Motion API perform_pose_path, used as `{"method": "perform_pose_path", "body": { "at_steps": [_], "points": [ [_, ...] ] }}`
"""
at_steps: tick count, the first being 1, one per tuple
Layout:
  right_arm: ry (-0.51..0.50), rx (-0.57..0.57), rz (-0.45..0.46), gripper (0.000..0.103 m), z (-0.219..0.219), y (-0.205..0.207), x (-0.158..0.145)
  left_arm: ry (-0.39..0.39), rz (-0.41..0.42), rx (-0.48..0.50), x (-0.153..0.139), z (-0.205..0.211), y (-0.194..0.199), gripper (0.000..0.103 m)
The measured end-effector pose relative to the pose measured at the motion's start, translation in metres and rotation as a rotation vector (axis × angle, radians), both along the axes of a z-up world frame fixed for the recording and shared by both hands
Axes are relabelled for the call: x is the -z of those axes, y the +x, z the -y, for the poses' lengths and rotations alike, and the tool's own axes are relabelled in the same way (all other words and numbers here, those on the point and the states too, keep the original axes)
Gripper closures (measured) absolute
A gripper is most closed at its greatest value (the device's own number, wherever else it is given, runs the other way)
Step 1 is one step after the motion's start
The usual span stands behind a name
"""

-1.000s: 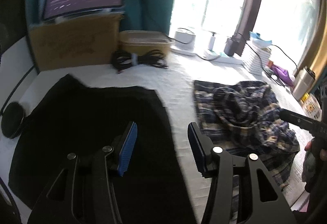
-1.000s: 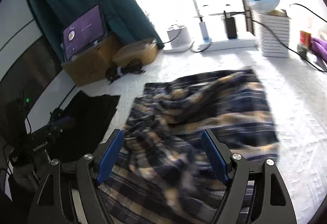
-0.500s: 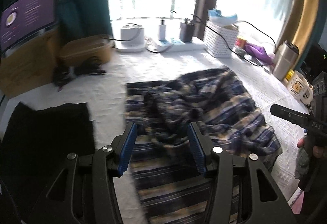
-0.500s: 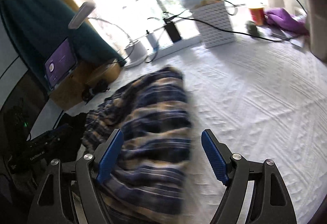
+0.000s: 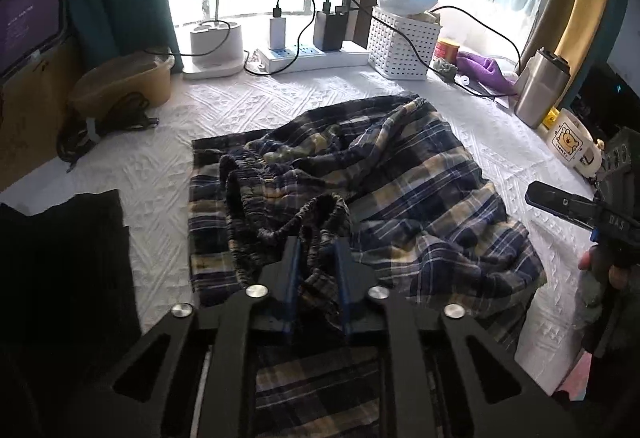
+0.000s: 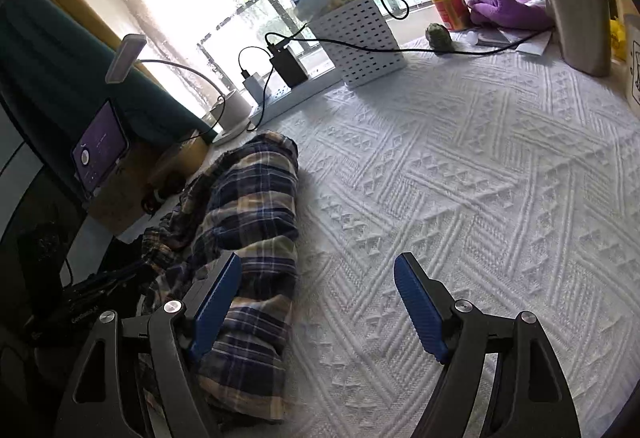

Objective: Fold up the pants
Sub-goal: 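Lower the left gripper onto the bunched pants and close it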

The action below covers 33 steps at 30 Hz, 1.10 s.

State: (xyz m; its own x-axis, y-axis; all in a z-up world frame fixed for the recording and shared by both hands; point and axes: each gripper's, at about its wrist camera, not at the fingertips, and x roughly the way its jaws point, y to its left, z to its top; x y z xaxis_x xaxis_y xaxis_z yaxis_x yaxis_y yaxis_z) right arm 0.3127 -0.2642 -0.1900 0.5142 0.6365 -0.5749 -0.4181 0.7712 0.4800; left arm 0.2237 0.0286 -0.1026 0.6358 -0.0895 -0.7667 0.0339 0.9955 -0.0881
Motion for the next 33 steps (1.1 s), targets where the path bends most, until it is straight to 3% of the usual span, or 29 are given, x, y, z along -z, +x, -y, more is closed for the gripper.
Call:
{"method": "perform_pose_path", "body": {
  "at_steps": [8, 19, 21, 24, 26, 28, 29, 33],
  "points": [
    [-0.024, -0.032, 0.013, 0.023, -0.016, -0.009, -0.004, -0.020, 0.004, -0.039, -0.004, -0.015, -0.028, 0.093],
    [-0.058, -0.055, 0.005, 0.023, -0.031, -0.017, -0.001, -0.042, -0.122, -0.157, 0.029, -0.046, -0.058, 0.100],
    [-0.062, -0.055, 0.010, 0.023, -0.032, -0.018, -0.002, -0.110, -0.105, -0.170, 0.021, -0.056, -0.063, 0.099],
    [-0.068, -0.055, 0.018, 0.023, -0.032, -0.019, -0.005, -0.131, -0.039, -0.176, 0.001, -0.060, -0.066, 0.099],
    [-0.072, -0.056, 0.026, 0.023, -0.034, -0.020, -0.007, -0.145, 0.003, -0.154, -0.011, -0.058, -0.062, 0.091],
    [-0.075, -0.060, 0.032, 0.023, -0.036, -0.021, -0.010, -0.162, 0.022, -0.123, -0.015, -0.053, -0.052, 0.051],
    [-0.077, -0.062, 0.036, 0.023, -0.037, -0.022, -0.010, -0.165, 0.021, -0.107, -0.013, -0.049, -0.047, 0.046],
    [-0.086, -0.060, 0.041, 0.023, -0.035, -0.026, -0.011, -0.149, 0.013, -0.130, 0.002, -0.042, -0.032, 0.045]
  ]
}}
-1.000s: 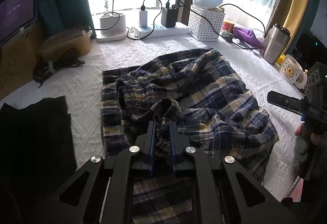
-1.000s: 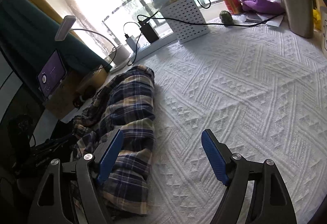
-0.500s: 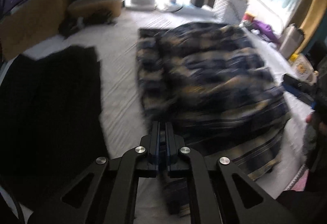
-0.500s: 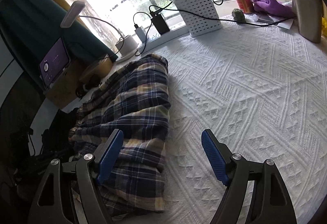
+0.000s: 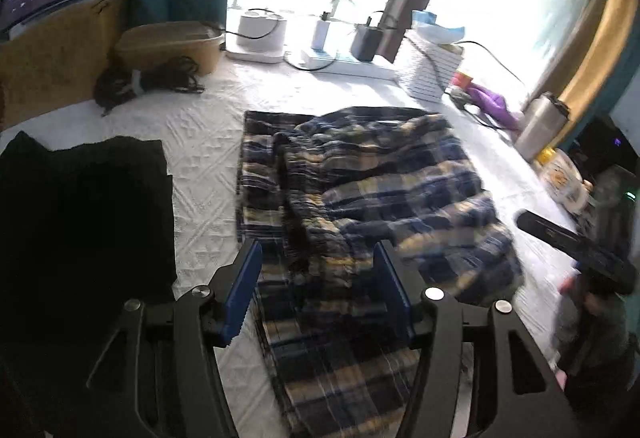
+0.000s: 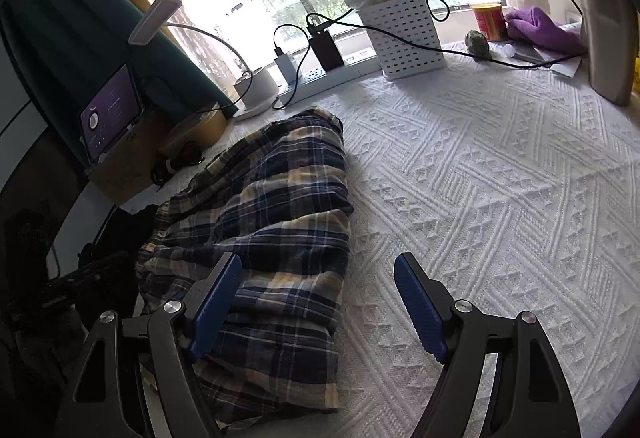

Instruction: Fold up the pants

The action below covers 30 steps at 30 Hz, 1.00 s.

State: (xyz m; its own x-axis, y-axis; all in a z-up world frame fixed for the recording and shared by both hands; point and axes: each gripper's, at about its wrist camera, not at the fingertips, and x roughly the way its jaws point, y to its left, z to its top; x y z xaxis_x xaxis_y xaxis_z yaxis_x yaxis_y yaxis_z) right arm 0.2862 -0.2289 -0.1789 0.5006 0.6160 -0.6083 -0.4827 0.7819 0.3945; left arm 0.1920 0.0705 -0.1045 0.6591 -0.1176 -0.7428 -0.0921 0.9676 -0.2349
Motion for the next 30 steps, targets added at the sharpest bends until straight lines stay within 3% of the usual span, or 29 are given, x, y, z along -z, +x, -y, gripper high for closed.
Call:
{"method": "perform_pose_path", "body": {
  "at_steps": [2, 3, 4, 6, 9, 14, 20, 23, 27, 30],
  "points": [
    [-0.004, 0.012, -0.005, 0.023, 0.004, -0.002, 0.002, 0.013, 0.004, -0.018, 0.005, 0.000, 0.003, 0.046],
    [-0.006, 0.018, -0.008, 0.023, 0.006, -0.002, 0.003, 0.012, 0.010, -0.008, 0.007, 0.001, 0.003, 0.052],
    [-0.008, 0.027, -0.013, 0.023, 0.009, -0.002, 0.004, 0.012, 0.014, 0.003, 0.008, 0.003, 0.003, 0.069],
    [-0.010, 0.038, -0.019, 0.023, 0.013, -0.002, 0.006, 0.014, -0.005, 0.033, 0.012, 0.006, 0.005, 0.088],
    [-0.010, 0.044, -0.022, 0.023, 0.015, -0.002, 0.007, 0.039, -0.003, 0.027, 0.013, 0.005, 0.005, 0.093],
    [-0.010, 0.027, -0.019, 0.023, 0.011, -0.003, 0.008, 0.105, 0.010, -0.028, 0.010, -0.009, 0.003, 0.094],
    [-0.016, 0.024, -0.020, 0.023, 0.010, 0.000, 0.009, 0.019, -0.002, -0.012, -0.005, -0.019, 0.001, 0.093],
    [-0.017, 0.028, -0.019, 0.023, 0.010, 0.002, 0.009, 0.058, 0.036, -0.026, -0.021, -0.024, 0.001, 0.092],
    [-0.026, 0.024, -0.009, 0.023, 0.008, 0.006, 0.008, 0.101, 0.068, -0.017, -0.028, -0.030, 0.012, 0.074],
    [-0.050, 0.016, 0.011, 0.023, 0.005, 0.010, 0.004, 0.123, 0.076, 0.020, -0.026, -0.029, 0.027, 0.070]
  ]
}}
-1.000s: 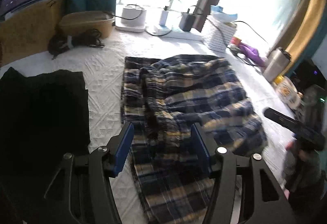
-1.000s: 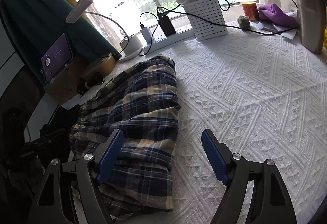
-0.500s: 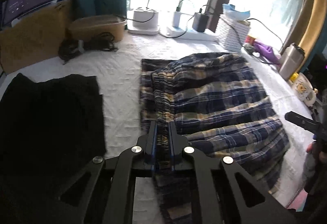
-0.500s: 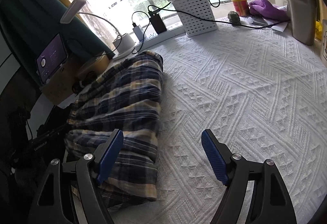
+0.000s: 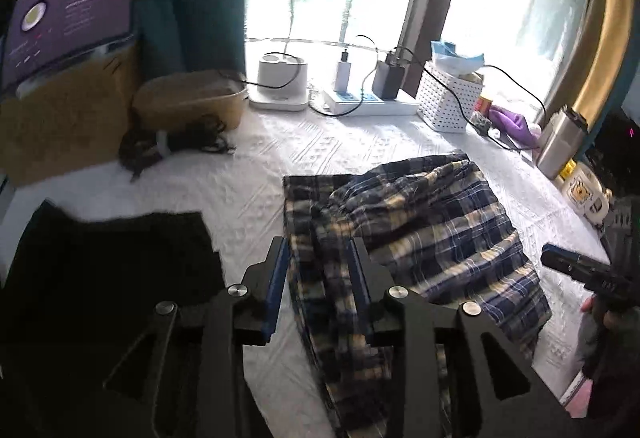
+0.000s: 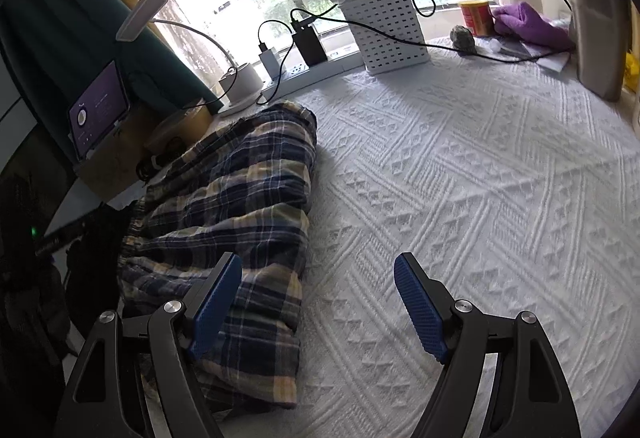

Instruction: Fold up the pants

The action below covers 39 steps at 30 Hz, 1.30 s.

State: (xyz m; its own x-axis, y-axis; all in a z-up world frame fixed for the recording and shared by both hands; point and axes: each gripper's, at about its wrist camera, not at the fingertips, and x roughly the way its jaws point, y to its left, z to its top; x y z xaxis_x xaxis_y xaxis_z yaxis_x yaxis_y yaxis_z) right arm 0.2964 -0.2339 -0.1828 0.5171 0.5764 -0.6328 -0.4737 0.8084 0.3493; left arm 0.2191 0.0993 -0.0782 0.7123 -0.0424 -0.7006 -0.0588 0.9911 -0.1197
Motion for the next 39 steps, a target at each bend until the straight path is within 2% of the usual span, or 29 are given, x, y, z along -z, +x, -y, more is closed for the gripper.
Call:
{"method": "perform_pose_path", "body": {
  "at_steps": [4, 7, 8, 10, 15, 18, 21, 24, 26, 28, 31, 39],
  "points": [
    [-0.022, -0.009, 0.042, 0.023, -0.007, 0.010, -0.009, 0.034, -0.010, 0.015, 0.010, 0.004, 0.018, 0.048],
    [-0.034, -0.018, 0.066, 0.024, -0.013, 0.021, -0.013, 0.031, -0.008, 0.041, 0.014, 0.007, 0.028, 0.047],
    [-0.041, -0.027, 0.077, 0.027, -0.016, 0.024, -0.015, 0.035, -0.008, 0.054, 0.016, 0.010, 0.032, 0.047],
    [-0.065, -0.047, 0.099, 0.042, -0.024, 0.032, -0.018, 0.053, -0.015, 0.071, 0.019, 0.013, 0.037, 0.047],
    [-0.127, -0.115, 0.162, 0.054, -0.049, 0.059, -0.026, 0.078, -0.013, 0.131, 0.021, 0.021, 0.046, 0.047],
    [-0.117, -0.170, 0.173, 0.058, -0.063, 0.078, -0.031, 0.085, -0.022, 0.136, 0.025, 0.020, 0.050, 0.047],
    [-0.142, -0.246, 0.169, 0.065, -0.080, 0.091, -0.029, 0.076, -0.035, 0.139, 0.029, 0.019, 0.054, 0.048],
    [-0.165, -0.297, 0.161, 0.067, -0.092, 0.098, -0.023, 0.078, -0.039, 0.147, 0.031, 0.020, 0.055, 0.056],
    [-0.178, -0.321, 0.147, 0.067, -0.097, 0.102, -0.019, 0.076, -0.046, 0.148, 0.033, 0.019, 0.057, 0.066],
    [-0.180, -0.342, 0.143, 0.080, -0.099, 0.102, -0.016, 0.066, -0.049, 0.147, 0.033, 0.018, 0.059, 0.072],
    [-0.178, -0.354, 0.148, 0.087, -0.100, 0.102, -0.017, 0.063, -0.041, 0.149, 0.030, 0.019, 0.060, 0.076],
    [-0.168, -0.328, 0.176, 0.088, -0.100, 0.101, -0.029, 0.026, -0.001, 0.137, 0.013, 0.015, 0.065, 0.077]
  ]
}}
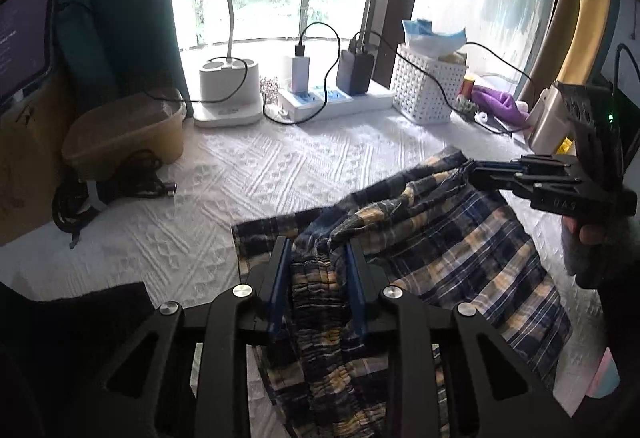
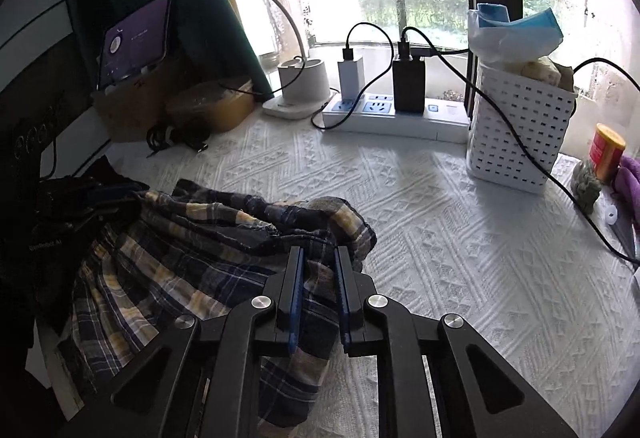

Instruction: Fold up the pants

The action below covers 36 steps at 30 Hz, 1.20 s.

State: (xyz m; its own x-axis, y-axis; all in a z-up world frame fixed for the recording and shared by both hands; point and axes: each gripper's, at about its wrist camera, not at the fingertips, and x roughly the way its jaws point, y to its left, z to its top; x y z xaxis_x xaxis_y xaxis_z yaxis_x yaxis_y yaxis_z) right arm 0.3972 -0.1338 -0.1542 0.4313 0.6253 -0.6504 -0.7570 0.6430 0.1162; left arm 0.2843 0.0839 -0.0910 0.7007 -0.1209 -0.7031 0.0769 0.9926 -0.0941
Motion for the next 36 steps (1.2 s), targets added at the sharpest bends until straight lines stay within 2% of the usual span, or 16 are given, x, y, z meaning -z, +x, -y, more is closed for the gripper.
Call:
{"method": "perform_pose_path", "body": {
  "at_steps": [4, 6, 8, 17, 25, 26, 27, 28, 30, 32, 35, 36],
  "points": [
    [0.007, 0.028, 0.018, 0.088, 0.001, 0.002, -0.005, -0.043, 0.007, -0.012, -0.008, -0.004, 0.002, 0.077],
    [0.021, 0.049, 0.023, 0.094, 0.003, 0.005, -0.008, -0.050, 0.015, -0.018, -0.010, -0.005, 0.004, 0.077],
    [0.031, 0.067, 0.021, 0.094, 0.004, 0.009, -0.009, -0.055, 0.017, -0.022, -0.012, -0.006, 0.007, 0.077],
    [0.032, 0.080, 0.006, 0.095, 0.000, 0.021, -0.007, -0.044, -0.024, -0.046, 0.004, -0.011, 0.023, 0.077],
    [0.025, 0.116, -0.040, 0.094, 0.004, 0.020, -0.018, -0.051, 0.005, -0.056, -0.007, -0.014, 0.016, 0.077],
    [0.021, 0.122, -0.040, 0.091, 0.004, 0.020, -0.018, -0.050, 0.007, -0.057, -0.009, -0.015, 0.016, 0.077],
    [0.017, 0.122, -0.040, 0.079, 0.004, 0.019, -0.017, -0.050, 0.010, -0.058, -0.009, -0.016, 0.016, 0.077],
    [0.011, 0.119, -0.043, 0.046, 0.004, 0.018, -0.014, -0.050, 0.012, -0.058, -0.010, -0.016, 0.016, 0.077],
    [0.009, 0.111, -0.052, 0.000, 0.003, 0.017, -0.011, -0.048, 0.021, -0.056, -0.013, -0.016, 0.016, 0.077],
    [0.018, 0.096, -0.051, 0.000, 0.004, 0.013, -0.010, -0.043, 0.025, -0.054, -0.013, -0.016, 0.018, 0.077],
    [-0.020, 0.101, 0.002, 0.001, 0.000, 0.009, -0.009, -0.035, 0.024, -0.051, -0.012, -0.016, 0.021, 0.077],
    [-0.031, 0.109, 0.012, 0.008, -0.001, 0.010, -0.008, -0.033, 0.023, -0.052, -0.011, -0.016, 0.022, 0.077]
  ]
}}
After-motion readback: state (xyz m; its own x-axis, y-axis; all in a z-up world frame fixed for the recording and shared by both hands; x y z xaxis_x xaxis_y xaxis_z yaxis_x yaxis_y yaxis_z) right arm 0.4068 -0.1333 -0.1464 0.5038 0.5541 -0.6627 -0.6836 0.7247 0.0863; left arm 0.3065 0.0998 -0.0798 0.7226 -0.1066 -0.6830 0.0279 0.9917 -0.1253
